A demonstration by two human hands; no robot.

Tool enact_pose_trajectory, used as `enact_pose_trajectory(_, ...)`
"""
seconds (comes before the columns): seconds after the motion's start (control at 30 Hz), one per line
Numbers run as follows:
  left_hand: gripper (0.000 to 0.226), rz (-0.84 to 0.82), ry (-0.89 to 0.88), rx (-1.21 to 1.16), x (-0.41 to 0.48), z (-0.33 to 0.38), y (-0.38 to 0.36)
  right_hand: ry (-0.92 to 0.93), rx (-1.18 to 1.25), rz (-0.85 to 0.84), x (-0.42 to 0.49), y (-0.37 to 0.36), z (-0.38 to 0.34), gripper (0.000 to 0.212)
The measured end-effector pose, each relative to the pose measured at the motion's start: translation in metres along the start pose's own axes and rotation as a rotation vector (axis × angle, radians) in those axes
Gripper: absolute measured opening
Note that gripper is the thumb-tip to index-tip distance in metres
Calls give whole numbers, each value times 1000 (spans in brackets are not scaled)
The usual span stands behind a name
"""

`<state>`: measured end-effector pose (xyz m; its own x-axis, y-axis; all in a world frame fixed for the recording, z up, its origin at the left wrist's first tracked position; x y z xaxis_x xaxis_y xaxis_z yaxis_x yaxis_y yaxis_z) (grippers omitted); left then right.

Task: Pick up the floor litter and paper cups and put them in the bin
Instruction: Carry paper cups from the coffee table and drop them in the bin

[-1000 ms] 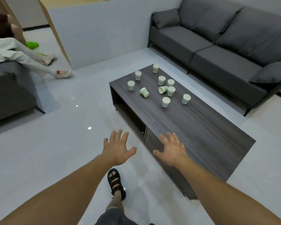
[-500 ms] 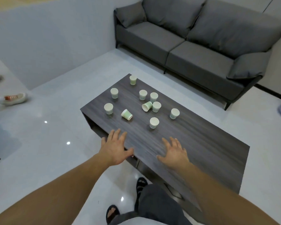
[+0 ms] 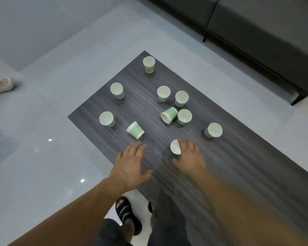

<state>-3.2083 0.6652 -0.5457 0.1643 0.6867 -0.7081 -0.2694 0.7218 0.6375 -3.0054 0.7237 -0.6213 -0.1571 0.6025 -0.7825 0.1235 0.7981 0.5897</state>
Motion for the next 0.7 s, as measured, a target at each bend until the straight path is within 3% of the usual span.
enact_pose_trajectory(0.17, 86, -79, -43, -103, 69, -2, -22, 37, -74, -59, 70, -24, 8, 85)
enact_pose_trajectory(0.27, 87, -128, -55, -136, 103, -2, -38, 44, 1, -47, 92, -35, 18, 80)
enact_pose_trajectory(0.53, 97, -219, -113, -347, 147, 22, -51, 118, 497, 40, 85, -23, 28, 38)
enact_pose_trajectory(0.7, 104, -236, -184, -497, 162, 43, -46, 317, 962, -28, 60, -19, 20, 54)
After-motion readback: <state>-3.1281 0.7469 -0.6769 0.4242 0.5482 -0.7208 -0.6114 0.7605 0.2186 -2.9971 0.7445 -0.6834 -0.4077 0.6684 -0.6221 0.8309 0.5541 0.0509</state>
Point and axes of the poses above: each hand's wrist, its own x-axis towards the middle knuckle, its own y-axis out of the back of the hand, z = x × y, the point moved 7 cm from there along x, towards the middle knuckle, and after that the axes turned 15 degrees about -z, right-handed, at the moved point
